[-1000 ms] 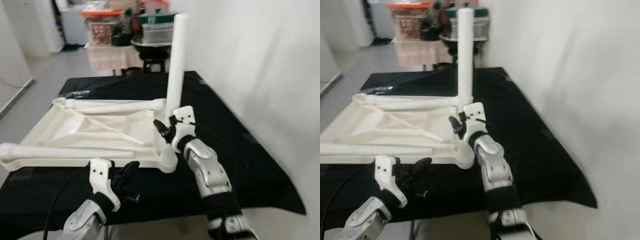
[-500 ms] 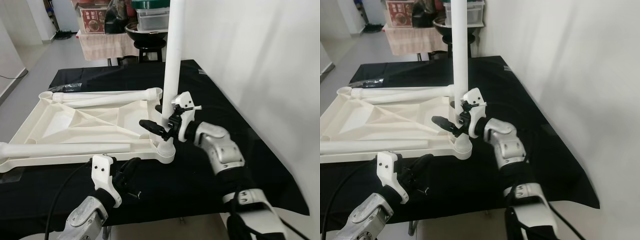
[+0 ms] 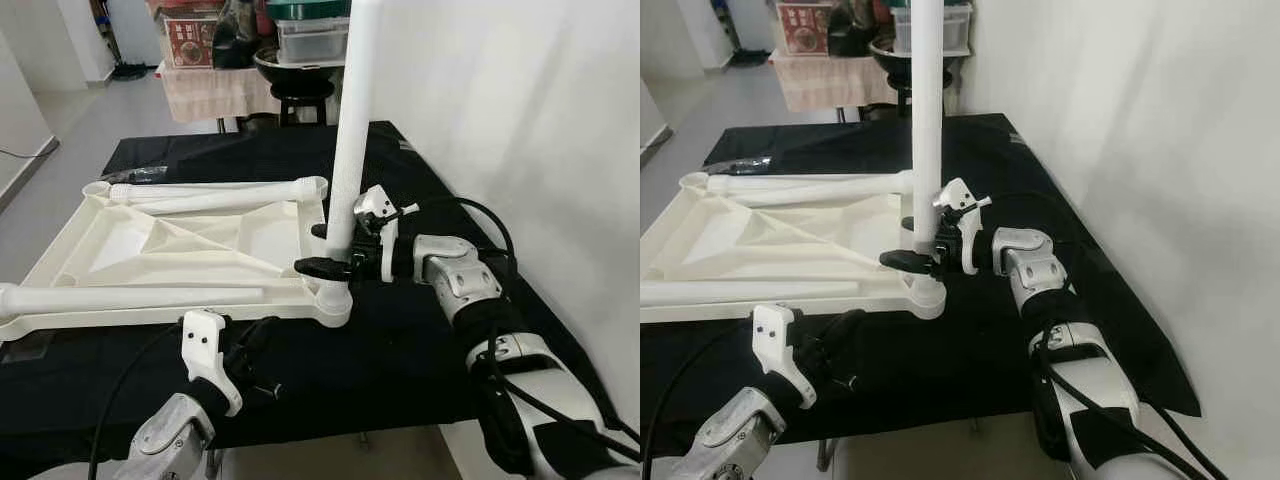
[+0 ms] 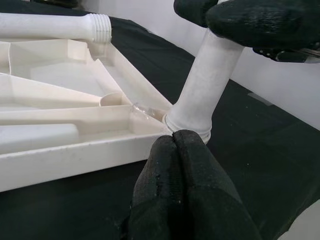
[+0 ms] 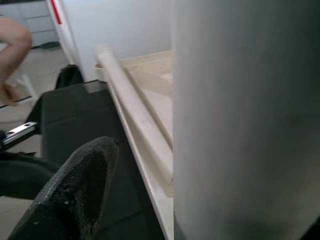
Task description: Building children table
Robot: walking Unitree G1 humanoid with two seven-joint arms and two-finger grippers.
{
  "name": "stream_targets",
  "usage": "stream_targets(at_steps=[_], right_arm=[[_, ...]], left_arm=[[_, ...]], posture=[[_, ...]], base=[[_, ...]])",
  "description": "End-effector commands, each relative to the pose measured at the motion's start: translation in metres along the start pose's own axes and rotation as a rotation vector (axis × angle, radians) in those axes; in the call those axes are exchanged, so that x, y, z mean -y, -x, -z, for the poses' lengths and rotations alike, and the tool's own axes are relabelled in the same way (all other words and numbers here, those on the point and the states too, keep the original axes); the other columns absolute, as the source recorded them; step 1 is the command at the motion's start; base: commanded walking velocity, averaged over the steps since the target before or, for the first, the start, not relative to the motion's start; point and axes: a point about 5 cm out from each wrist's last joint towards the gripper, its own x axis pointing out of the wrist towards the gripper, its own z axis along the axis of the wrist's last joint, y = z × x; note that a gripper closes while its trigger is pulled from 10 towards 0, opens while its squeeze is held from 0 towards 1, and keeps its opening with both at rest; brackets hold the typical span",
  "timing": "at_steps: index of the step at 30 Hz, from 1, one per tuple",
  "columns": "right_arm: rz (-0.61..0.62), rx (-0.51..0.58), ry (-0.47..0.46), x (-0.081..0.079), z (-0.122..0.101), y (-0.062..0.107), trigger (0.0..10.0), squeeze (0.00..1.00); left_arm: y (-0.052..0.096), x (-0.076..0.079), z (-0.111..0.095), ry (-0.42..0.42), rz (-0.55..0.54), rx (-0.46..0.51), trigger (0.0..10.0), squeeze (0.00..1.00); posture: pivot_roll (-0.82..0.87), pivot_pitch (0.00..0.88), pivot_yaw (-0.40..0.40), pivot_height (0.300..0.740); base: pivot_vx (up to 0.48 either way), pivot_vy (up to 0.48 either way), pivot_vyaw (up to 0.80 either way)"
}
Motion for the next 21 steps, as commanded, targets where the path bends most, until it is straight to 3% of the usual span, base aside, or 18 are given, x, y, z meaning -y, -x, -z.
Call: stream_targets(at_steps=[1, 6, 16, 19, 21], right_arm=[[-0.081, 0.017, -0.042, -0.003, 0.001, -0.003, 0.2, 0.0], [-0.119, 0.012, -0.048, -0.003, 0.003, -0.001, 0.0, 0.0], [-0.04, 0.024, -0.015, 0.001, 0.009, 0.006, 0.0, 0.0], [0.136, 0.0, -0.042, -0.003, 0.027, 0.014, 0.0, 0.0], [0.475, -0.036, -0.127, -0.012, 0.049, 0.004, 0.0, 0.0]], left_arm=[[0.002, -0.001, 0.005, 0.008, -0.004, -0.02, 10.0, 0.0], [0.002, 0.0, 0.005, 0.01, -0.002, -0.022, 10.0, 0.0], [0.003, 0.0, 0.005, 0.011, -0.004, -0.021, 10.0, 0.0], [0.004, 0.0, 0.004, 0.013, -0.002, -0.02, 10.0, 0.0], [0.005, 0.0, 0.004, 0.012, -0.002, -0.019, 10.0, 0.0]], posture=[[0.03, 0.0, -0.02, 0.74], [0.03, 0.0, -0.019, 0.74], [0.02, 0.0, -0.014, 0.74], [0.01, 0.0, -0.023, 0.74], [0.01, 0.0, -0.034, 0.74]], base=[[0.0, 0.0, 0.0], [0.0, 0.0, 0.0], [0.0, 0.0, 0.0], [0.0, 0.0, 0.0], [0.0, 0.0, 0.0]])
